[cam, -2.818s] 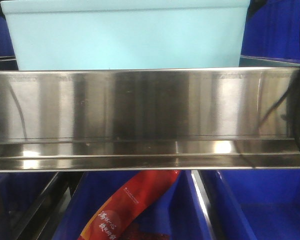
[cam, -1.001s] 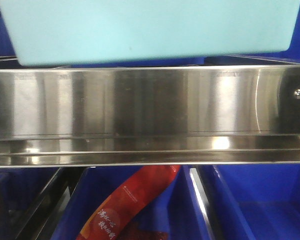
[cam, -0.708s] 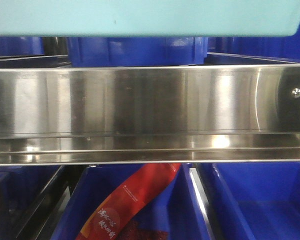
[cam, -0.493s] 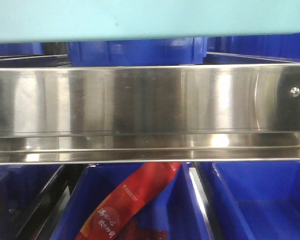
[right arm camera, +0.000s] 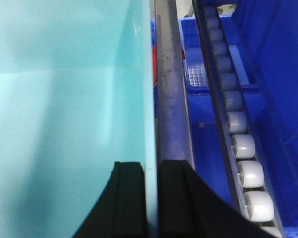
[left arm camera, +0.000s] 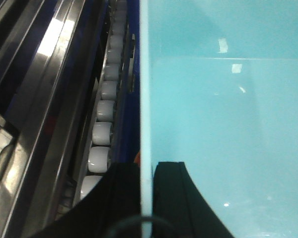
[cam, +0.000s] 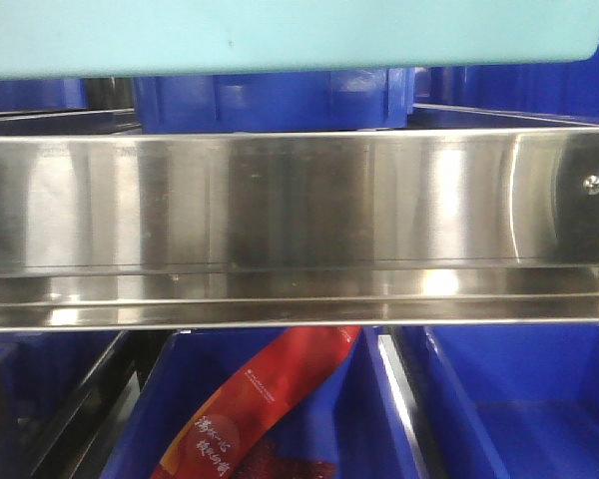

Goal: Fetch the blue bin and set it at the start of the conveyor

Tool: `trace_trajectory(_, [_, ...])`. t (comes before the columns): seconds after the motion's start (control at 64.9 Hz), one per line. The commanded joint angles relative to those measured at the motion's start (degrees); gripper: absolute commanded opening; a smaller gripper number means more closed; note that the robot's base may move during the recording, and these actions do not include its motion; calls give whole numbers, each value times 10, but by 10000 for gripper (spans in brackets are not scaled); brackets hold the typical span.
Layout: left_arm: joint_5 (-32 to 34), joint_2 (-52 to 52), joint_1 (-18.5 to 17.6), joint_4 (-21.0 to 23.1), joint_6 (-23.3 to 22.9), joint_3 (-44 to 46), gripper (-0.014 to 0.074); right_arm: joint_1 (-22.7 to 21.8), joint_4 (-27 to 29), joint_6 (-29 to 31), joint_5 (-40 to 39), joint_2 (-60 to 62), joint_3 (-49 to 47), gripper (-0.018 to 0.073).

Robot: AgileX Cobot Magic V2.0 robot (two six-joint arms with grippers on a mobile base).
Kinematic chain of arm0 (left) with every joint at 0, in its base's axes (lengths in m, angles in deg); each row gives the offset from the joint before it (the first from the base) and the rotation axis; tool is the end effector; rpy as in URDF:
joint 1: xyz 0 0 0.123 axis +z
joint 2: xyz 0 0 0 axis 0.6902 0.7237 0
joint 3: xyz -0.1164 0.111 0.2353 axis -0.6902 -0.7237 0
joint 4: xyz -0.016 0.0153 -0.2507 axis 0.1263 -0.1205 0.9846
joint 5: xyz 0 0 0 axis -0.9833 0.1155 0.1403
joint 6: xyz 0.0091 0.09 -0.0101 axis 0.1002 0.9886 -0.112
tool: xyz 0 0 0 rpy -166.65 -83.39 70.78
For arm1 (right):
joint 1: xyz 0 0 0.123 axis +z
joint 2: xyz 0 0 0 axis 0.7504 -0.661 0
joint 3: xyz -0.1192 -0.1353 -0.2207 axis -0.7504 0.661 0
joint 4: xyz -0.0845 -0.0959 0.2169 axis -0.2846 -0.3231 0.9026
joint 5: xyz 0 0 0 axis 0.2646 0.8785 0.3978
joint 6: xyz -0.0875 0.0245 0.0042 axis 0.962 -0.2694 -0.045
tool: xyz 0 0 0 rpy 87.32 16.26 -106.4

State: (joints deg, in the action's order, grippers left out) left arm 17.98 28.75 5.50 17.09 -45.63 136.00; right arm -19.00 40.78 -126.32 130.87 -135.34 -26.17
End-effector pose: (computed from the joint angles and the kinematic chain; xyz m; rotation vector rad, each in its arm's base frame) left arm 0.2425 -0.1313 0.4029 -0.1184 2.2422 -0.0053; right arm 0.2600 0.1098 0.3967 0.1278 2.2802 0.0742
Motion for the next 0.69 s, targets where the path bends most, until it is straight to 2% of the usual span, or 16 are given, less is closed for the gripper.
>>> trace_trajectory(0.0, [36,-7,13,29,-4,9,-111,3,-12,-4,-43,8,-1,-157])
trace_trajectory(0.185, [53,-7,31,26,25,12,-111,3,-12,-4,-56,8,-1,-157])
trace_trajectory(0.678, [65,-7,31,26,25,12,-111,3,-12,-4,-63,8,-1,-157])
